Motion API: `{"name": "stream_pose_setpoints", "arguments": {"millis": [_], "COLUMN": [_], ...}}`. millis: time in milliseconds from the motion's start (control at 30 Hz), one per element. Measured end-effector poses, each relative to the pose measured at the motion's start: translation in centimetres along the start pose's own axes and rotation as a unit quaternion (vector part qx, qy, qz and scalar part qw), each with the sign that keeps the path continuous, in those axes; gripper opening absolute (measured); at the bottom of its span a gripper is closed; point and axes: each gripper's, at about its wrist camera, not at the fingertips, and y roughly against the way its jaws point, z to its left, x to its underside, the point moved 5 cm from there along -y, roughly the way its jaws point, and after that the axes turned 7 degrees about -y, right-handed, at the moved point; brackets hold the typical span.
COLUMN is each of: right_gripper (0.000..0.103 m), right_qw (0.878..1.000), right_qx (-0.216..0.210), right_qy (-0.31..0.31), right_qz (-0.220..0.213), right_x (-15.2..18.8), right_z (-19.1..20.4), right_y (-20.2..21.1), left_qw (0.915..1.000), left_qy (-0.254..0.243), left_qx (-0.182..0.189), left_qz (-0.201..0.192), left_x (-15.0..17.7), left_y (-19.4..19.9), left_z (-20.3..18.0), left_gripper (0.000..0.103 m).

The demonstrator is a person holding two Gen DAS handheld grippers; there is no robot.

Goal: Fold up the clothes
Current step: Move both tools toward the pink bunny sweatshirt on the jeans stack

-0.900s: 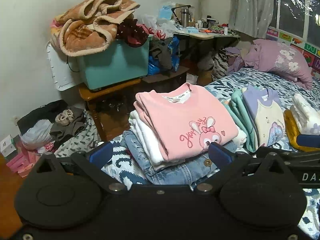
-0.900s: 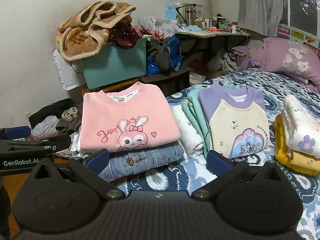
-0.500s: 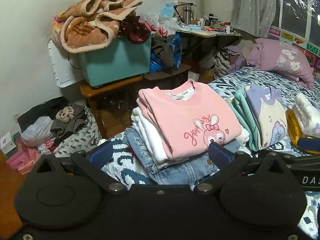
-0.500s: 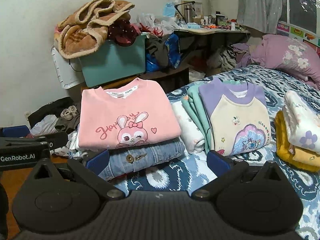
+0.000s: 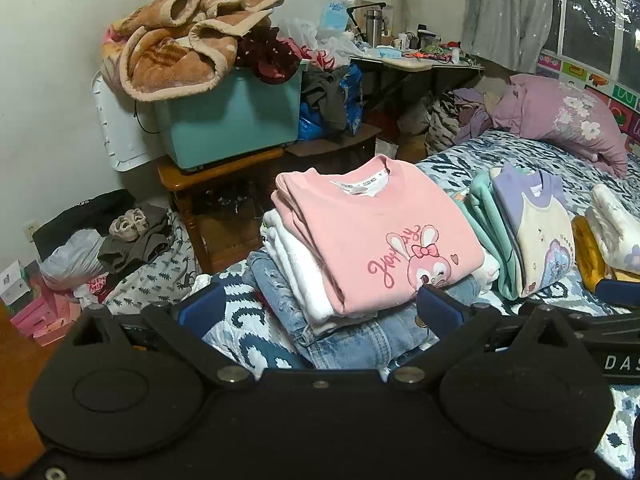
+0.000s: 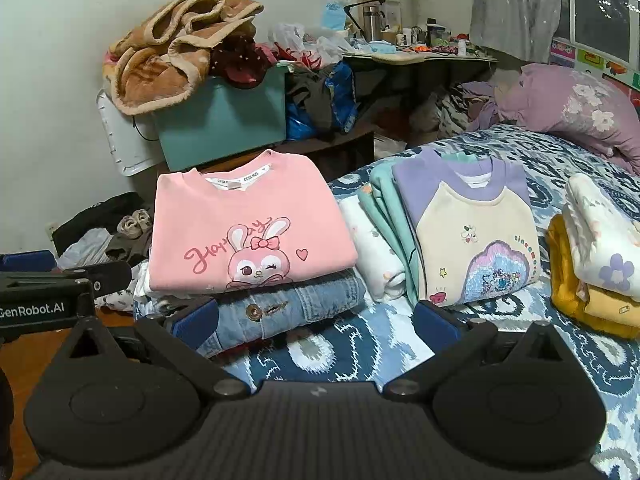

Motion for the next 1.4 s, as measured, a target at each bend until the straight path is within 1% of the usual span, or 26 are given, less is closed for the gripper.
{"name": "stream_pose_setpoints", "arguments": {"millis": [800,1400], "right_gripper": [0.103,0.103], "right_qw": [1.0,1.0], "right_qx": [0.002,0.003], "right_qy": [-0.01,-0.014], "right_qz": [0.003,0.008], "right_x": [0.3,1.1], "right_z": [-0.4,-0.5], "right_y": [-0.2,-0.4], "left_qw": [1.0,0.9999], "left_qy": [-0.004,-0.004], "left_qx": [0.001,-0.001], "left_qz": [0.004,0.01], "left_x": [0.2,0.7], "left_y": [-0.3,-0.5], "left_z": [-0.5,0.1], "left_gripper": [0.103,0.103]}}
